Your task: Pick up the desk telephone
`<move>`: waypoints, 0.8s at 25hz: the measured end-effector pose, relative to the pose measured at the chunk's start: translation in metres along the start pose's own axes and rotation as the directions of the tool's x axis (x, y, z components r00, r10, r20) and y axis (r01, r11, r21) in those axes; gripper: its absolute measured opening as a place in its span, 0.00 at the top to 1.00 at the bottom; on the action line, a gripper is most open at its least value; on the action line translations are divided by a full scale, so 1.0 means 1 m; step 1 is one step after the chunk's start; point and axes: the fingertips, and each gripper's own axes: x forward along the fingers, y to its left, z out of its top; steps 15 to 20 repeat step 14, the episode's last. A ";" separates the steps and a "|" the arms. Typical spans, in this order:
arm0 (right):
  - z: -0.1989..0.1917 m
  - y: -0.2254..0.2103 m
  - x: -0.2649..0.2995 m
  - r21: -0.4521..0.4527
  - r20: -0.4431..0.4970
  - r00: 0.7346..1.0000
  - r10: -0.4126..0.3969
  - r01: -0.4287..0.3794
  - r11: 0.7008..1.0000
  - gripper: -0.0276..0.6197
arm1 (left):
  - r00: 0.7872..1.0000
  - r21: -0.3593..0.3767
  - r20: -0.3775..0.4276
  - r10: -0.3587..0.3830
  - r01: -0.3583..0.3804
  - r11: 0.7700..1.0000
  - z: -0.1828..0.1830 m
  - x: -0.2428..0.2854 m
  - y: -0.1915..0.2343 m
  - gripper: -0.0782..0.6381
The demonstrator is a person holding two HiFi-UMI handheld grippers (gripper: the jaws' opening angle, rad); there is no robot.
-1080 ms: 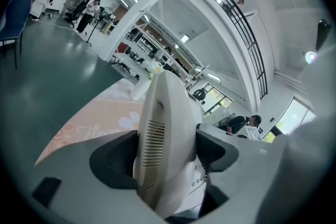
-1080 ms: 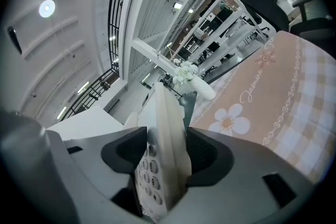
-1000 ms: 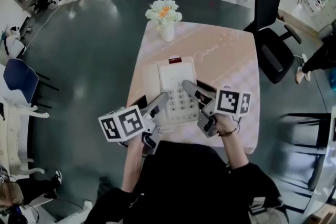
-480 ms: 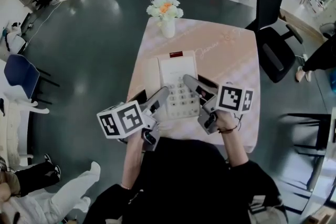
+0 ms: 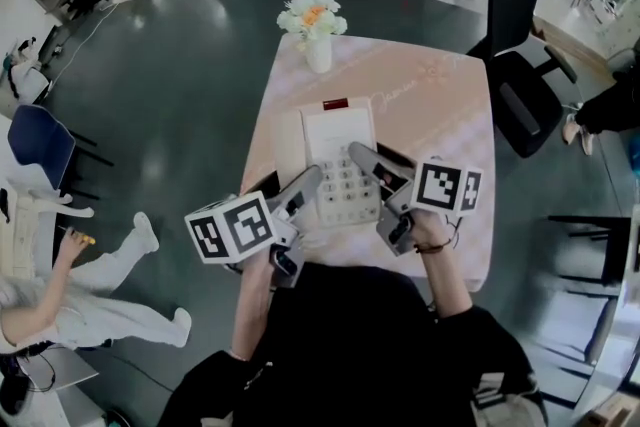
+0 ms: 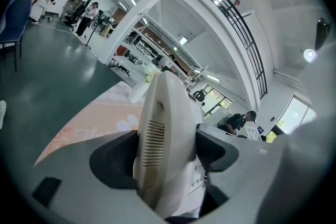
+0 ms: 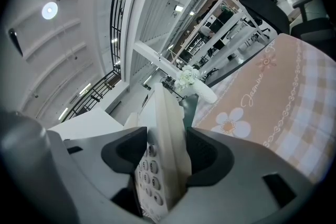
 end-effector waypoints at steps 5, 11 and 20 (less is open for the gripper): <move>0.001 -0.004 -0.003 -0.004 -0.004 0.999 -0.034 0.034 0.999 0.61 | 1.000 -0.003 -0.004 -0.001 0.001 1.000 0.000 0.001 0.000 0.42; 0.000 -0.007 -0.004 -0.005 -0.007 0.999 -0.050 0.050 0.999 0.61 | 1.000 0.002 -0.004 0.001 -0.001 1.000 0.000 0.000 0.001 0.42; -0.001 -0.001 0.000 0.007 -0.002 1.000 -0.004 0.004 1.000 0.61 | 1.000 0.002 -0.003 0.001 -0.001 1.000 0.000 0.000 0.001 0.42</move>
